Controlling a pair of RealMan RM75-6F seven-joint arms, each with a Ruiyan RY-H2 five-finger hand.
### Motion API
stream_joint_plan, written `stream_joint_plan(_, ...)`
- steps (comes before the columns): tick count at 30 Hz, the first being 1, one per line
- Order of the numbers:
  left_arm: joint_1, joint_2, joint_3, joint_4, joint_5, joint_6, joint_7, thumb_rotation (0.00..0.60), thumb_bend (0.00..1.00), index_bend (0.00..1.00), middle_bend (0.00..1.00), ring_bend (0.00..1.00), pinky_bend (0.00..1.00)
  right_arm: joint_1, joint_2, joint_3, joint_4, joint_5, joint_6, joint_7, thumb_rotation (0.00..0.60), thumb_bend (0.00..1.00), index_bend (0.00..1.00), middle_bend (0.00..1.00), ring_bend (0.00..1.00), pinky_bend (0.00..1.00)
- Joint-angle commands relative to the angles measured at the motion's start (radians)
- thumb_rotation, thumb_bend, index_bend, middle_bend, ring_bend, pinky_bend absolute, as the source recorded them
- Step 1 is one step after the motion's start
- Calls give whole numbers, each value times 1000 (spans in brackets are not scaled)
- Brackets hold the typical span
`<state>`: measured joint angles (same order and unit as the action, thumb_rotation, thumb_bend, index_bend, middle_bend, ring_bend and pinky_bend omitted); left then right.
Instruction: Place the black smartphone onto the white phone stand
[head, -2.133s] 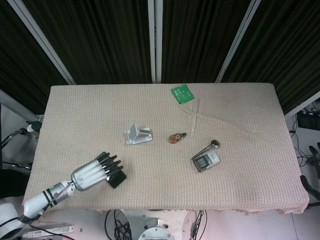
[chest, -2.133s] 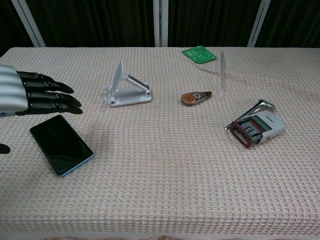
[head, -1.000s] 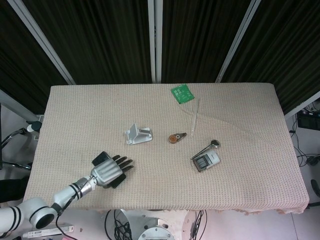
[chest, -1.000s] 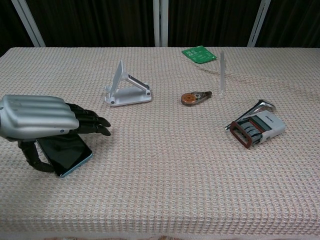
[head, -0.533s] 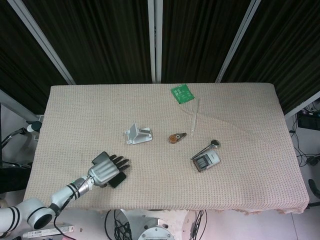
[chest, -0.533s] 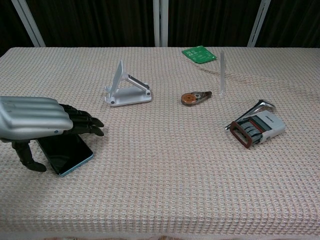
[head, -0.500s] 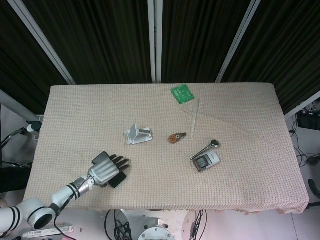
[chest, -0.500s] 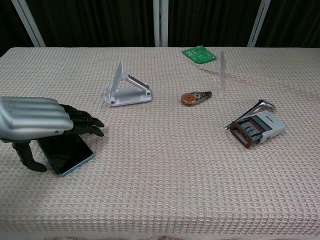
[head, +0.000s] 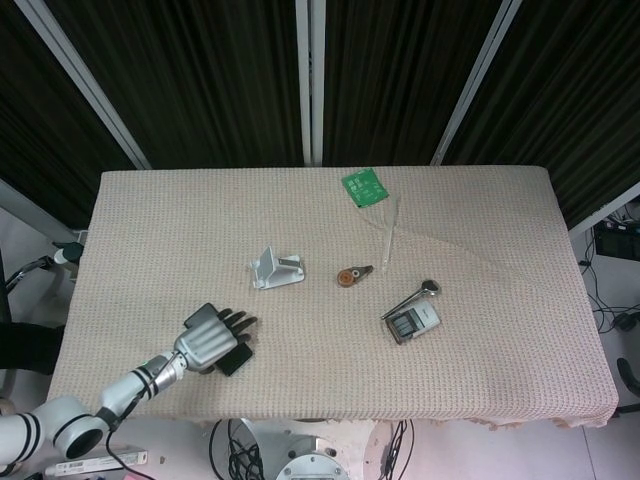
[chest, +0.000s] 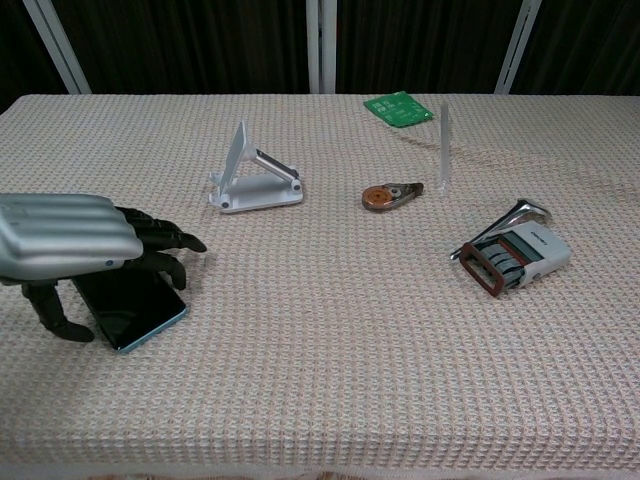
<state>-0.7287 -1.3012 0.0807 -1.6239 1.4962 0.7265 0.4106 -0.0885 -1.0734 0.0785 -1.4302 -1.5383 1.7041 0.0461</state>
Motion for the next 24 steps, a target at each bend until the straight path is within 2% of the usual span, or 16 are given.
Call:
stream_joint_plan(1,10,-8,12,14,22,22,-15,600,180,298,5,41,153,0,1,0,-1,1,-2,-1,600,205,0,0,0,0)
stream_joint_plan(13,35,-33,31,66,119,130,-149,600,317,611,103,42,154,0,9,-1,-21,3,-10,-22,600,208,0,0,0,0)
stream_joint_plan(19,46,-41,35,91,135,164,-196,600,334,667,137,42,155,1,12,-3,-29,7,-19,-28,600,209,0,0,0,0)
stream_joint_plan(24,59,-44,30,97,136,198,-268,600,390,680,311,74,162,0,15,-3,-34,10,-23,-31,600,209,0,0,0,0)
